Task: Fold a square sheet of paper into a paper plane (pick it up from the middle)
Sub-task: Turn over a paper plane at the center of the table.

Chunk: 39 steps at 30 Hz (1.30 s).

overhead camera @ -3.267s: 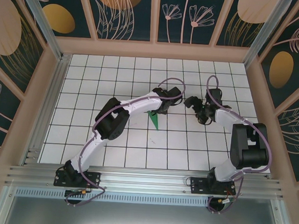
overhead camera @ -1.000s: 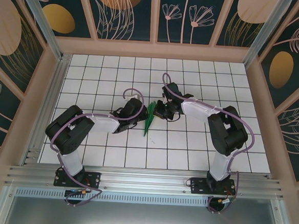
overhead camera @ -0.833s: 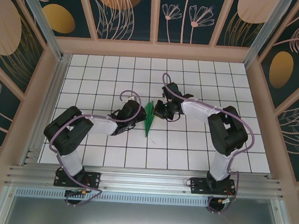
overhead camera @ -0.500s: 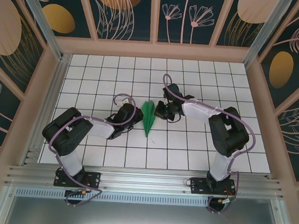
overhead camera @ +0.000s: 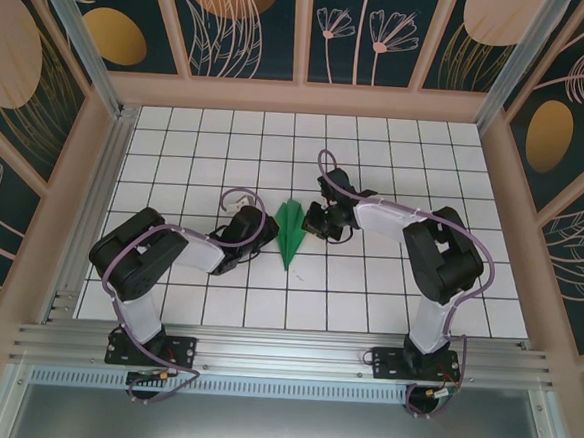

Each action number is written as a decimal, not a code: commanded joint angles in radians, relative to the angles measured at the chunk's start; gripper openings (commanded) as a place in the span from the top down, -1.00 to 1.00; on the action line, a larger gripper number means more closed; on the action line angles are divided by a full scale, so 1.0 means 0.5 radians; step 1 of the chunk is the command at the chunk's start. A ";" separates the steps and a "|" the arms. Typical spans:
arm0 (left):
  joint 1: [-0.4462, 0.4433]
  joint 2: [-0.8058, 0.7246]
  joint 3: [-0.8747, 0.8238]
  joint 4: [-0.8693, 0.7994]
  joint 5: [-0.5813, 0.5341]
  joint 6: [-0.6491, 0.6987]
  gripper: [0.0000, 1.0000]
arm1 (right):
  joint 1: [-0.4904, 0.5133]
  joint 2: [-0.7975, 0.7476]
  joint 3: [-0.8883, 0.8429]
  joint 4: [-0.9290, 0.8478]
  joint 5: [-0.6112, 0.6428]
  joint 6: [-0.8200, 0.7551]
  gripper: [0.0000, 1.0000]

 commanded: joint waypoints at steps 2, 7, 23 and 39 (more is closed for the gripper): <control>0.008 0.030 -0.019 0.021 -0.036 -0.048 1.00 | 0.013 0.060 -0.013 -0.007 0.054 0.025 0.56; 0.007 0.042 -0.022 0.023 -0.028 -0.060 1.00 | 0.014 0.100 -0.009 -0.055 0.088 0.027 0.56; 0.005 0.045 -0.050 0.183 0.049 0.007 1.00 | 0.102 -0.048 0.390 -0.417 0.371 -0.107 0.25; 0.006 -0.001 -0.135 0.466 0.130 0.073 1.00 | 0.312 0.084 0.601 -0.615 0.510 -0.030 0.16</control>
